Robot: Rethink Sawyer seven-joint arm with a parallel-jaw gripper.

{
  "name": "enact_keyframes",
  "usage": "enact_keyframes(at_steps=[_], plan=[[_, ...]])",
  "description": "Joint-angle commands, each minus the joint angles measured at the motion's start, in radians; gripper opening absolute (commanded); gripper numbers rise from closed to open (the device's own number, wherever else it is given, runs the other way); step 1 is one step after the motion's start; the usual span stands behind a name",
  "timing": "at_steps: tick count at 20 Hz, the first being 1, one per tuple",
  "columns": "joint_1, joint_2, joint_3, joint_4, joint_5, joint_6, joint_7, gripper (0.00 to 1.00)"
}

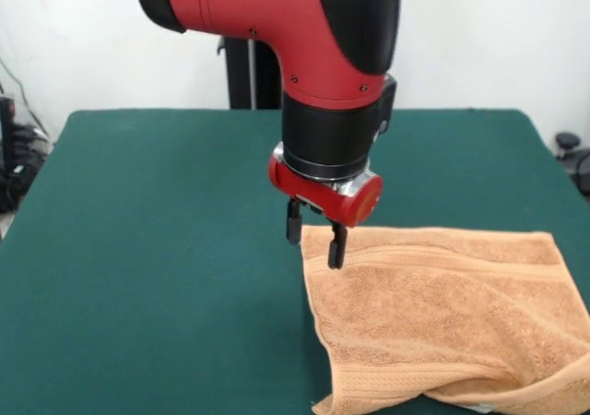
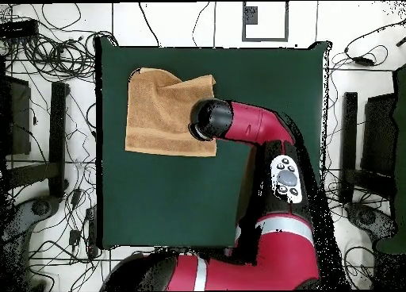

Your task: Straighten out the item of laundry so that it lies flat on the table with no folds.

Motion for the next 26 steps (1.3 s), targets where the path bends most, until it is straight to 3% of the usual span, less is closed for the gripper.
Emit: enact_keyframes(at_steps=[1, 26], plan=[[-0.011, 0.011, 0.138, 0.147, -0.036, -0.018, -0.076, 1.00], [-0.044, 0.098, 0.186, 0.182, -0.099, -0.132, -0.083, 1.00]])
